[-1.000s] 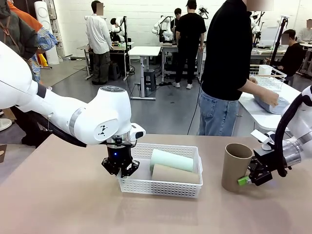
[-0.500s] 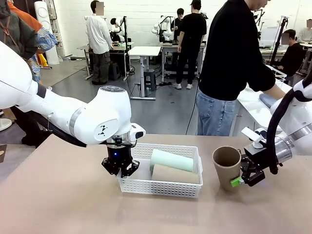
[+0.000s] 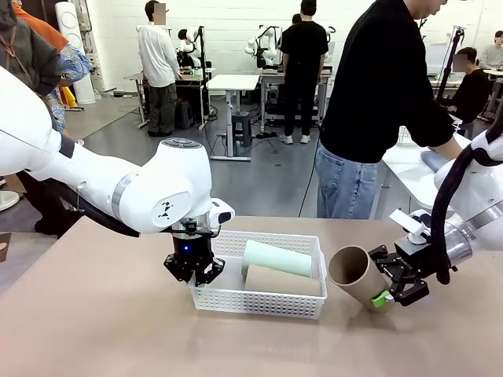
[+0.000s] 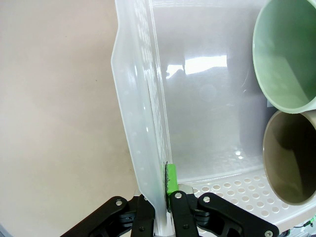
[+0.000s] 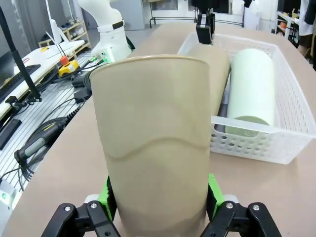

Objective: Clean and organize the cups into the basket.
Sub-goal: Pick up the Reusable plastic cup from the right side of the table and stack it inside the Organizing basket in the center of the table.

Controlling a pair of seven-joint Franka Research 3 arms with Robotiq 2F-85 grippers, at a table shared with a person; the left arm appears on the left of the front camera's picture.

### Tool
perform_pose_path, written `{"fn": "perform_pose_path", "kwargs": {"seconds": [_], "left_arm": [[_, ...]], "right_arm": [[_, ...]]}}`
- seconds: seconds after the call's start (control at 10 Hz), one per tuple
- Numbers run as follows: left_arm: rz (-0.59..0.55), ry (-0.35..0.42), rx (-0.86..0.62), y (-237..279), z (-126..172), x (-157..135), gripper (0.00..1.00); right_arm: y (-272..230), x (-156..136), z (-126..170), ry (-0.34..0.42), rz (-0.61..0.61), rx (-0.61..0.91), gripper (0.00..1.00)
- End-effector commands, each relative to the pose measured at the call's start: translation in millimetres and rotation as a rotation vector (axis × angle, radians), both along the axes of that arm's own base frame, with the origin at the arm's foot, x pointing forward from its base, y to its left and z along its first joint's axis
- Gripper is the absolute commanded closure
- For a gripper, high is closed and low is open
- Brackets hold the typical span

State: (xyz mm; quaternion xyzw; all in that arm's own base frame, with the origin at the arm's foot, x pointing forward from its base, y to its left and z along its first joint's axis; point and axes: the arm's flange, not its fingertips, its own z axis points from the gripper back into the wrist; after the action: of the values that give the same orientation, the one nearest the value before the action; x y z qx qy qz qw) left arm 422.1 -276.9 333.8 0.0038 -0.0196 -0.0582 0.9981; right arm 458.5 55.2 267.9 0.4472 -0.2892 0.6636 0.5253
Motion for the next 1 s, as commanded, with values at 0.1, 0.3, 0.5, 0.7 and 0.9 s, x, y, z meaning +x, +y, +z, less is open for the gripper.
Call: {"fn": "perform_pose_path", "kwargs": {"seconds": [0.1,0.3,0.5,0.7,0.9], "left_arm": [[0.000,0.004,0.008,0,-4,-4,1.00],[0.000,0.004,0.008,0,-4,-4,1.00],[0.000,0.004,0.008,0,-4,-4,1.00],[0.000,0.004,0.008,0,-4,-4,1.00],[0.000,0.004,0.008,0,-4,-4,1.00]], "right_arm": [[0,-24,17,-0.037,0.026,0.041,1.00],[5,-46,60,0.064,-0.059,0.179,0.37],[8,-74,115,0.054,-0.143,0.311,0.37],[8,-98,161,0.003,-0.164,0.361,0.37],[7,-99,174,0.011,-0.233,0.375,0.37]]}}
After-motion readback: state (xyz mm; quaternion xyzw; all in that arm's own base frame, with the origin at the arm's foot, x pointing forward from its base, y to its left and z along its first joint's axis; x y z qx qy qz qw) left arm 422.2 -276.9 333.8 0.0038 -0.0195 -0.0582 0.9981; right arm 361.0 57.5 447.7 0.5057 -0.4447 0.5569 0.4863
